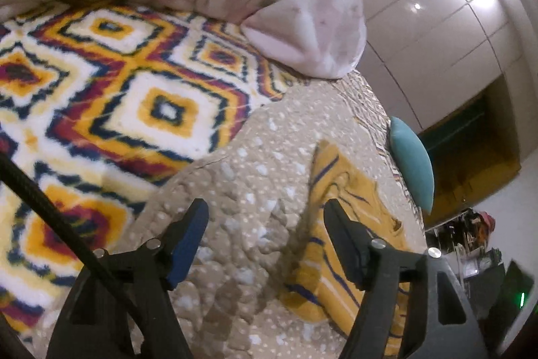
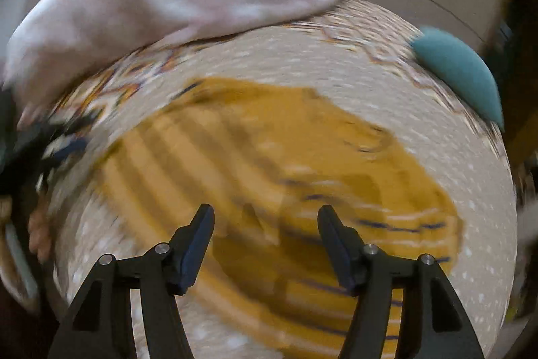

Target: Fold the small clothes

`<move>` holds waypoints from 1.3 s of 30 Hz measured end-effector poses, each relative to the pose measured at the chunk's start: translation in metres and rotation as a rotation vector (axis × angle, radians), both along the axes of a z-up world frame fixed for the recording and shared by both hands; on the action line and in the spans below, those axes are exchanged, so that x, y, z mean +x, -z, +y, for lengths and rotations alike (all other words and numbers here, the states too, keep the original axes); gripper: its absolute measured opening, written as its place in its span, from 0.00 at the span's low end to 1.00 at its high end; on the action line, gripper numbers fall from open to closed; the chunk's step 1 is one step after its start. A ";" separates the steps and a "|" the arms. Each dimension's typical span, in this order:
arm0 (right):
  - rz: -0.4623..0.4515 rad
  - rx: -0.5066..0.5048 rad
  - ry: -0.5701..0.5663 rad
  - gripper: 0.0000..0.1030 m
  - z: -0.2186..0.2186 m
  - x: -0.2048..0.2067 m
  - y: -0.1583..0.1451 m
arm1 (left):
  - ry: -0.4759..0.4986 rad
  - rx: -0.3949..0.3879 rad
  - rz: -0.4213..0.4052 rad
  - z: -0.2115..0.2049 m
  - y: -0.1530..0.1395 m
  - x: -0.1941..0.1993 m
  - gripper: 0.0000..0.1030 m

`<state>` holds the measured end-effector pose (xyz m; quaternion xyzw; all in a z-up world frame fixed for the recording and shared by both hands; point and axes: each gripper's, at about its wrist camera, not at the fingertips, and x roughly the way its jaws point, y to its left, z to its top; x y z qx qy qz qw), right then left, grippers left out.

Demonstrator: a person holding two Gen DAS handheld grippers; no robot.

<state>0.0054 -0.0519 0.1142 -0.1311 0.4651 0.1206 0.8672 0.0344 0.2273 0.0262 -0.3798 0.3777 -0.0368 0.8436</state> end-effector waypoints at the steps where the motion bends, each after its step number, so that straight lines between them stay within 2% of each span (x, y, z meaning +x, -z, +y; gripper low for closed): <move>1: -0.006 -0.024 -0.047 0.67 0.016 -0.007 0.004 | 0.005 -0.014 0.003 0.001 0.002 0.001 0.68; 3: -0.016 -0.077 -0.167 0.67 0.059 -0.022 0.018 | 0.042 -0.044 0.001 0.000 0.005 0.006 0.68; 6: -0.031 -0.066 -0.197 0.67 0.083 -0.030 0.028 | 0.170 -0.096 -0.015 -0.013 0.003 0.026 0.68; 7: -0.025 -0.042 -0.188 0.67 0.086 -0.029 0.030 | 0.220 -0.124 -0.012 -0.019 0.005 0.031 0.68; 9: -0.042 -0.032 -0.152 0.67 0.082 -0.024 0.027 | 0.258 -0.152 0.000 -0.028 0.008 0.039 0.68; 11: -0.081 -0.038 -0.084 0.67 0.067 -0.010 0.014 | 0.258 -0.130 0.012 -0.038 0.009 0.042 0.68; 15: -0.090 0.007 0.043 0.67 0.045 0.027 -0.012 | 0.278 -0.055 0.021 -0.058 0.006 0.036 0.66; 16: -0.073 0.024 0.045 0.68 0.045 0.034 -0.015 | 0.291 -0.053 0.021 -0.062 0.006 0.033 0.60; 17: -0.019 0.048 0.032 0.69 0.049 0.049 -0.017 | 0.311 -0.069 0.030 -0.065 0.009 0.030 0.38; 18: 0.018 0.056 0.023 0.69 0.054 0.056 -0.016 | 0.334 -0.101 0.055 -0.068 0.016 0.028 0.27; 21: 0.137 0.045 0.012 0.69 0.084 0.088 -0.004 | 0.303 -0.169 0.060 -0.063 0.022 0.022 0.25; 23: 0.199 0.036 0.004 0.69 0.103 0.106 0.007 | 0.291 -0.245 0.069 -0.056 0.027 0.021 0.25; 25: 0.251 -0.016 0.023 0.69 0.123 0.119 0.023 | 0.288 -0.295 0.077 -0.051 0.032 0.021 0.24; 28: 0.333 -0.162 0.094 0.71 0.147 0.139 0.054 | 0.286 -0.311 0.076 -0.048 0.032 0.021 0.23; 30: 0.370 -0.227 0.135 0.76 0.153 0.145 0.070 | 0.285 -0.308 0.076 -0.049 0.030 0.020 0.22; 32: 0.376 -0.300 0.148 0.80 0.161 0.148 0.080 | 0.284 -0.319 0.081 -0.044 0.030 0.013 0.18; 34: 0.376 -0.312 0.154 0.80 0.162 0.148 0.082 | 0.301 -0.346 0.087 -0.039 0.030 0.009 0.18; 37: 0.393 -0.280 0.145 0.73 0.156 0.146 0.080 | 0.324 -0.335 0.086 -0.023 0.020 -0.002 0.18; 39: 0.372 -0.298 0.132 0.57 0.155 0.142 0.079 | 0.298 -0.329 0.056 -0.006 0.014 -0.009 0.18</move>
